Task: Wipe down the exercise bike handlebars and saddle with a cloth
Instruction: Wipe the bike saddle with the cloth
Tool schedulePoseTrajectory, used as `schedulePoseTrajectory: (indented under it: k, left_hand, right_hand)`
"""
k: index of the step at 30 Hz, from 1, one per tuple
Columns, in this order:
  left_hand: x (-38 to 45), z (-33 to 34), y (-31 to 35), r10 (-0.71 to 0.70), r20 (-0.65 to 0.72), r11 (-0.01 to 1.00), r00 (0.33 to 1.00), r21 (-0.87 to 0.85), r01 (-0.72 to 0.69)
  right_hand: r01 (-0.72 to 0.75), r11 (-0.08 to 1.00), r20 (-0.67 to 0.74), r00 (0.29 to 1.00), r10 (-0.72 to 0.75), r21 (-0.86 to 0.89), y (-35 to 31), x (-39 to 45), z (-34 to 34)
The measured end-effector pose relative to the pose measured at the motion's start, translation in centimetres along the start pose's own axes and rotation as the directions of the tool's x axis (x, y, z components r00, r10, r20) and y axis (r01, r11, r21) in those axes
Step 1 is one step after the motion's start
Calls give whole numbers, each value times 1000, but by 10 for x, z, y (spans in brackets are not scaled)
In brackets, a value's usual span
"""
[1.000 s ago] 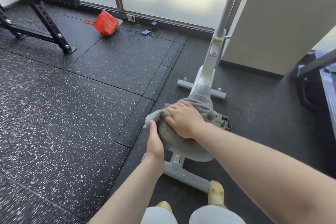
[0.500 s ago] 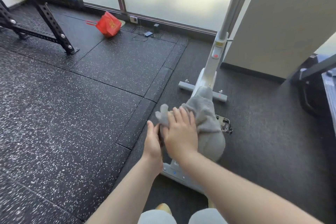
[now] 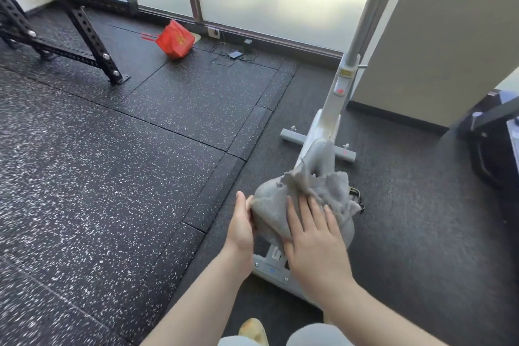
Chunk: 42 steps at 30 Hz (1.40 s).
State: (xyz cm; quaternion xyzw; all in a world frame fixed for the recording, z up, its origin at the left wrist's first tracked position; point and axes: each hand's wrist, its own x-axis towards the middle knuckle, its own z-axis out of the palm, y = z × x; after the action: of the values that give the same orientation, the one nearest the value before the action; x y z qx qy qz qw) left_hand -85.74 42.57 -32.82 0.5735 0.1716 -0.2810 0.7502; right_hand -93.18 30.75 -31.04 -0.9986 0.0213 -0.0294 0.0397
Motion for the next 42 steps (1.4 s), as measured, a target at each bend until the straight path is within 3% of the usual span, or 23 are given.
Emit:
schedulePoseTrajectory:
  k: [4, 6, 8, 10, 13, 18, 23, 26, 29, 34, 40, 42]
  left_hand:
    - [-1, 16, -1, 63, -119, 996, 991, 75, -54]
    - [-5, 24, 3, 126, -154, 975, 980, 199, -94]
    - [-7, 28, 7, 251, -139, 937, 958, 284, -204]
    - [-6, 31, 11, 304, -69, 884, 950, 393, -254]
    - [-2, 33, 10, 341, 11, 734, 940, 621, -274]
    - [4, 35, 2, 410, 11, 505, 912, 830, -237]
    - [2, 36, -6, 504, 43, 240, 862, 953, -188]
    - [0, 38, -6, 531, 68, 133, 845, 978, -162]
    - [-2, 40, -7, 557, 59, 128, 829, 979, -155]
    - [-1, 42, 0, 476, -6, 256, 879, 958, -132]
    - [-3, 49, 0, 492, -47, 247, 869, 965, -88]
    - [-8, 52, -6, 522, -44, 248, 852, 963, -102]
  right_hand:
    - [-124, 988, 29, 992, 127, -89, -8, 31, 4]
    - [-210, 976, 44, 976, 213, -62, -7, 51, 1]
    - [-172, 984, 47, 983, 175, -53, -5, 44, -4]
    - [-21, 996, 42, 999, 24, -90, 2, 14, -7]
    - [111, 989, 39, 993, -108, -100, 30, -11, -11]
    - [-183, 982, -38, 982, 185, 38, 28, 36, -7]
    - [-125, 991, 12, 992, 125, 48, 39, 3, -6]
    - [-305, 939, 129, 949, 287, 158, 60, 30, -12]
    - [-439, 853, 264, 890, 371, 282, 52, 61, -14]
    - [-240, 964, 257, 945, 204, 116, 52, 18, -29]
    - [-343, 923, 323, 906, 275, 175, 60, 71, -32]
    - [-285, 949, 294, 926, 236, 133, 50, 53, -26]
